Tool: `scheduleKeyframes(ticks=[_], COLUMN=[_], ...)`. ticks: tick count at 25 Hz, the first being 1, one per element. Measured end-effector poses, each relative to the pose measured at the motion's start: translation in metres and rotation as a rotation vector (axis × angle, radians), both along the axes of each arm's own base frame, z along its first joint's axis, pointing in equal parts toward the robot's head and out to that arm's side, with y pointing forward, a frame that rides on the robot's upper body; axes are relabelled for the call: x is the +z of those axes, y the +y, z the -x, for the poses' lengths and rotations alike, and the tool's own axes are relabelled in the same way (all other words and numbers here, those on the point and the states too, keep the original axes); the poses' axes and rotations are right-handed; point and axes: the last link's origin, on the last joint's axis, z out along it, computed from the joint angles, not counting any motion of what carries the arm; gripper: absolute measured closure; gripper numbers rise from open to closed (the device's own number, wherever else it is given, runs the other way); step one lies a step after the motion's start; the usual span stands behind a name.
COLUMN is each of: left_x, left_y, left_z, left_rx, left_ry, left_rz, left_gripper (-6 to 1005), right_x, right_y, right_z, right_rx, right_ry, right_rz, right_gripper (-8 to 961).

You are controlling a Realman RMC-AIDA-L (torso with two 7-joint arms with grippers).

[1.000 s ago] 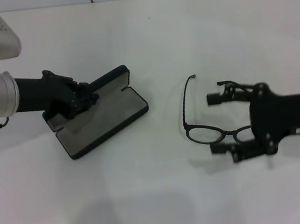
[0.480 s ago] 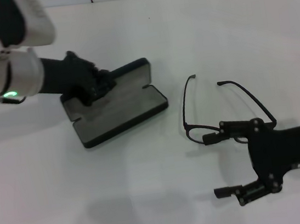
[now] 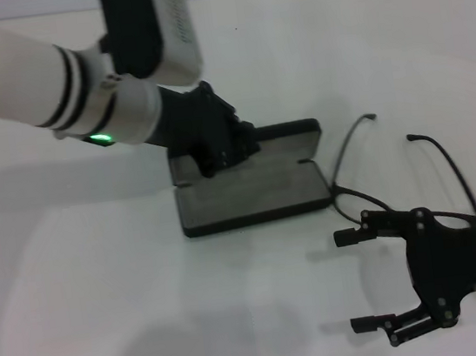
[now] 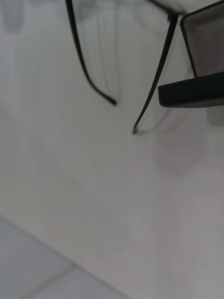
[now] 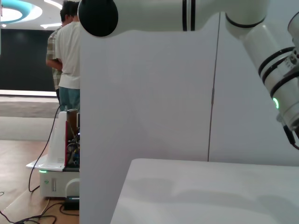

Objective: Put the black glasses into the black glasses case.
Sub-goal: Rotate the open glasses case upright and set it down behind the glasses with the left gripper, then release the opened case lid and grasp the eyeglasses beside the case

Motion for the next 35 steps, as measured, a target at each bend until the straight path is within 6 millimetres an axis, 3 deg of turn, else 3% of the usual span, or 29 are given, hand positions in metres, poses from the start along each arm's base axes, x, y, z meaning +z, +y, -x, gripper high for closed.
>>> scheduleKeyframes(ticks=[6, 14, 19, 27, 30, 35], left_x=[-0.017, -0.011, -0.001, 0.018, 0.021, 0.024], left_y=[0.004, 0.005, -0.002, -0.022, -0.03, -0.04], left_z=[-0.007, -0.013, -0.014, -0.005, 0.003, 0.025], left_rx=[-0.034, -0.036, -0.048, 0.027, 0.051, 0.109], left_ry=[0.016, -0.038, -0.072, -0.36, -0.472, -0.64], left_rz=[-0.004, -0.041, -0.07, -0.103, -0.117, -0.148], left_gripper=[803, 745, 511, 423, 423, 423], right_x=[0.002, 0.004, 0.008, 0.034, 0.053, 0.072], right_y=[-0.005, -0.005, -0.001, 0.016, 0.028, 0.045], right_z=[-0.007, -0.009, -0.009, -0.004, 0.001, 0.023], right_rx=[-0.027, -0.038, -0.049, -0.128, -0.167, -0.258], right_ry=[0.001, 0.002, 0.01, 0.009, -0.068, -0.418], right_rz=[-0.005, -0.012, -0.032, -0.046, -0.059, -0.047], right_gripper=[96, 99, 101, 104, 105, 107])
